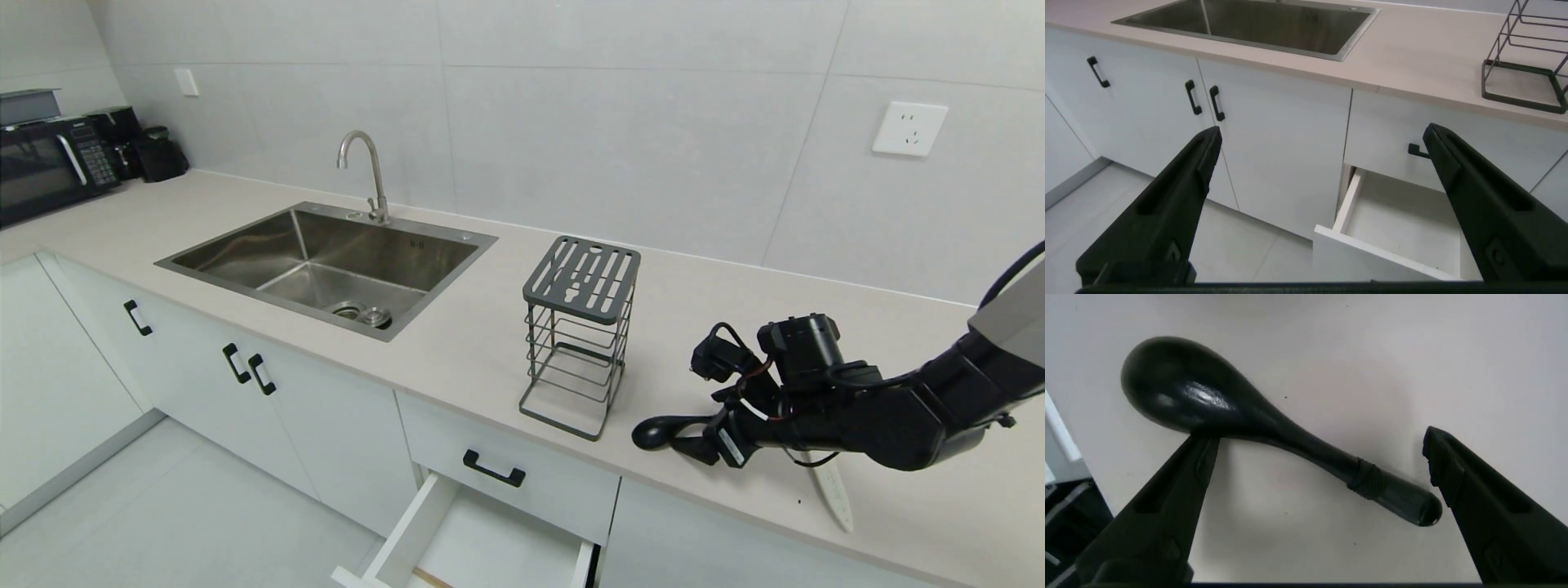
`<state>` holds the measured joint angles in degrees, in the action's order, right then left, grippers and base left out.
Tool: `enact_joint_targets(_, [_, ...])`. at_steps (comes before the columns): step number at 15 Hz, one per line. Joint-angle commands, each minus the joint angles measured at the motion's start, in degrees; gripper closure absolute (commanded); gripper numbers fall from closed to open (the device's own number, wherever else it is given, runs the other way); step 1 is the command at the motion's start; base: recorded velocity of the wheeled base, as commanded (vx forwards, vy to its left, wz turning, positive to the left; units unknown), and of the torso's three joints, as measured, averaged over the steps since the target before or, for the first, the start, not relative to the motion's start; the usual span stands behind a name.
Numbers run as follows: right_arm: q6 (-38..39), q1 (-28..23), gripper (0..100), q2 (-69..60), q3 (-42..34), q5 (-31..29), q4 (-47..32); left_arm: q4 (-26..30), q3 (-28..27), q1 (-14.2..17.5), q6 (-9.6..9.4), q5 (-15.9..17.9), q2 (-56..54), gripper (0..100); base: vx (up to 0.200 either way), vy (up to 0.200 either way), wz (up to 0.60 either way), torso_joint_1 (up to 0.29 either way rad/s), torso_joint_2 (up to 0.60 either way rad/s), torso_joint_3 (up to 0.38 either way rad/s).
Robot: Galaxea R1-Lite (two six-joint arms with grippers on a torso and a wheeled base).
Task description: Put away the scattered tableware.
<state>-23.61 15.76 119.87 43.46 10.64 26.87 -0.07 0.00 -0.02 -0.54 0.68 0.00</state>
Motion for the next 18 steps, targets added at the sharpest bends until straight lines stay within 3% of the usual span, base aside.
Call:
enact_joint_targets(1, [1.5, 0.3, 0, 2.3, 1.7, 0.6, -0.1, 0.0, 0.0, 0.0, 0.01, 0.0, 0.0, 0, 0.000, 0.000, 0.00, 0.000, 0.00, 0.000])
enact_joint_targets(6, [1.5, -1.1, 0, 3.7, 1.5, 3.7, -0.1, 0.0, 0.0, 0.0, 0.01, 0.0, 0.0, 0, 0.000, 0.000, 0.00, 0.000, 0.00, 0.000])
enact_joint_targets(7, [1.5, -1.1, 100, 3.8, 1.5, 3.8, -0.1, 0.0, 0.0, 0.0, 0.01, 0.0, 0.0, 0, 0.000, 0.000, 0.00, 0.000, 0.00, 0.000])
enact_joint_targets(18, [0.8, -4.0, 100, 0.9, -2.2, 6.7, 0.0, 0.0, 0.0, -0.1, 0.01, 0.0, 0.0, 0, 0.000, 0.000, 0.00, 0.000, 0.00, 0.000])
